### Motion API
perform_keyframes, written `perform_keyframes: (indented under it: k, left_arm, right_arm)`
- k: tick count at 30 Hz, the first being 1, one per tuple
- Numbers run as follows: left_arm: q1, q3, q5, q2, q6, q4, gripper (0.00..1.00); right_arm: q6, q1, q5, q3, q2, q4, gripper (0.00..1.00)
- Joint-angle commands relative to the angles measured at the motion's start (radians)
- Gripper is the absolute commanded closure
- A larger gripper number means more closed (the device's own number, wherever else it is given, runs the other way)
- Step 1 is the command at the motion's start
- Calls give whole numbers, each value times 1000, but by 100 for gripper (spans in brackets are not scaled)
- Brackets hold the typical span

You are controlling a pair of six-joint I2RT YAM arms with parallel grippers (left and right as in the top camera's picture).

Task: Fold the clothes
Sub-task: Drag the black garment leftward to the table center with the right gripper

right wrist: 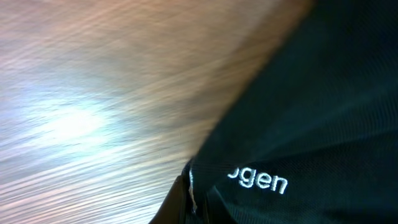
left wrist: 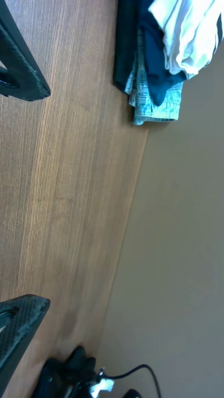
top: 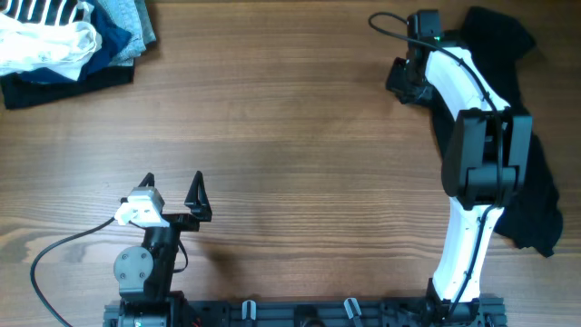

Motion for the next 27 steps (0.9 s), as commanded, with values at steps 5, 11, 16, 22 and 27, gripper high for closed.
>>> perform_keyframes:
  k: [5, 11, 16, 22, 27]
  left_arm:
    - [3, -6, 12, -7, 20, -1, 0]
    - [3, -6, 12, -7, 20, -1, 0]
    - [3, -6, 12, -7, 20, -1, 0]
    - [3, -6, 12, -7, 20, -1, 0]
    - [3, -6, 12, -7, 20, -1, 0]
  right_arm:
    - [-33, 148, -251, 180, -20, -12, 96]
    - [-33, 320, -350, 229, -42, 15, 96]
    - [-56, 458, -357, 229, -42, 16, 96]
    - [-72, 553, -294, 238, -43, 18, 96]
    - [-100, 553, -294, 314, -45, -56, 96]
